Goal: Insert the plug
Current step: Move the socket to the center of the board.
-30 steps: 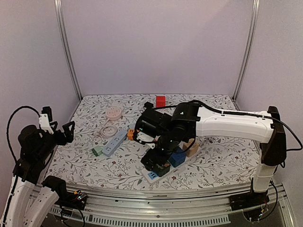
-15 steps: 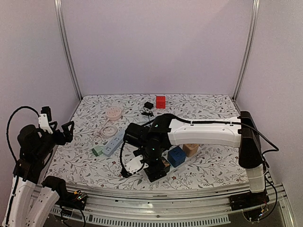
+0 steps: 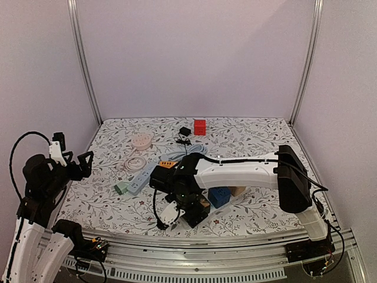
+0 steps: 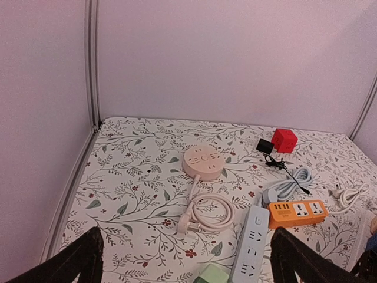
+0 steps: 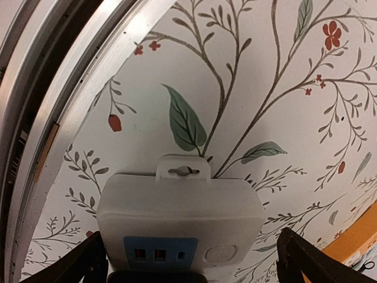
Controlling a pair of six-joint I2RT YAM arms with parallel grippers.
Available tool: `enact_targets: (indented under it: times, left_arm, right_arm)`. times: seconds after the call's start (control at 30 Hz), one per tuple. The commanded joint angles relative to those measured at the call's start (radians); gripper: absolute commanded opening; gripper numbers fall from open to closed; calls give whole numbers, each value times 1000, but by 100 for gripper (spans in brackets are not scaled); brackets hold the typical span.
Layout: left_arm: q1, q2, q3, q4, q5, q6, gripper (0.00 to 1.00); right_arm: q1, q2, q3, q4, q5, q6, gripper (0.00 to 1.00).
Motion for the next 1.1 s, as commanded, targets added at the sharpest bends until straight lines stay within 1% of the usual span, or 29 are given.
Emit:
enact_targets:
  times: [0.0,0.1,0.2,0.4,0.6,0.87,0.97,1.07]
  left_arm:
    - [13,6,-18,21,8,6,96]
    - [15,4,-17,21,8,8,96]
    - [15,7,-17,21,7,7,96]
    - [15,9,-17,21,7,8,95]
    - [18,12,-17,19,5,8,95]
    - [18,12,-16,18,4,9,94]
    - [18,12,-15,17,4,11,94]
    - [19,12,-15,17,7,9,94]
  right_arm:
    - [-20,33,24,-33,64,-35,98]
    - [-57,39,22,-60,68,16,96]
    - [-107,41,16,-81,75,93,92]
    - [-173,-21,-68,-67,89,127,89]
    - [-260,-98,-187,-45,106,154,86]
    - [-459,-221,-422,7,125,205,85]
    - [-513,-276,-512,43,143,201,85]
    - [-548,-326,-566,74,149,196,86]
